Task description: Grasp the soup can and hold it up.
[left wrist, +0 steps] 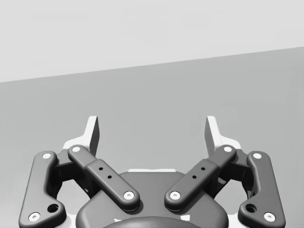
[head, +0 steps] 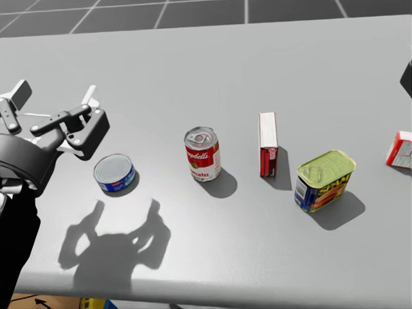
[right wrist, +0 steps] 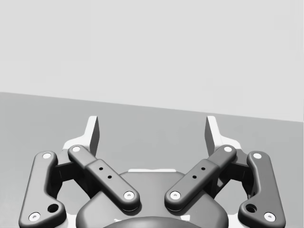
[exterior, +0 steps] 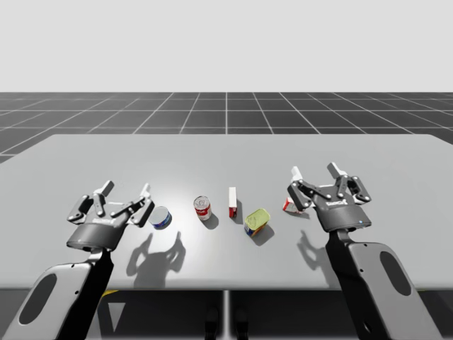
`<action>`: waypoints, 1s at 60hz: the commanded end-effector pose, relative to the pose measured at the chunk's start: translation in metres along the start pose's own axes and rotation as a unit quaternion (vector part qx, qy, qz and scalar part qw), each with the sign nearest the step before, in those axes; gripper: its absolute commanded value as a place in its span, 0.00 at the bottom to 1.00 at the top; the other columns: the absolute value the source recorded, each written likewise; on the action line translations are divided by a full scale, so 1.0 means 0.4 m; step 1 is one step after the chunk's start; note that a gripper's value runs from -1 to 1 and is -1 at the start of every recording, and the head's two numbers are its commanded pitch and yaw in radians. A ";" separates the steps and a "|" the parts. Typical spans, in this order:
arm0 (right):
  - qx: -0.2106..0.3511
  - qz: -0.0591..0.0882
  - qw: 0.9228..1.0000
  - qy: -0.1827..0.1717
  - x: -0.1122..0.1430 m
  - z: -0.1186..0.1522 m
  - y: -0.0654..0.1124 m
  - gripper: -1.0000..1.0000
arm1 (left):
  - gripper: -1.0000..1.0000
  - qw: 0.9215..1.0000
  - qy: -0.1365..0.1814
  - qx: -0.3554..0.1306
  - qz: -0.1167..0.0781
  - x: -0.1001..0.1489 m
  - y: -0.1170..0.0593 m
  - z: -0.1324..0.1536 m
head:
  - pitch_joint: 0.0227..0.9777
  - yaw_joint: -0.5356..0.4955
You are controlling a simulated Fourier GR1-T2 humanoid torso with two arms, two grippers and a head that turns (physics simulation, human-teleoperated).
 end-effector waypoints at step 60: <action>-0.009 0.021 1.000 -0.002 -0.013 -0.008 0.001 0.00 | 0.00 0.957 0.129 -0.261 0.023 -0.052 -0.168 0.044 | 0.81 0.66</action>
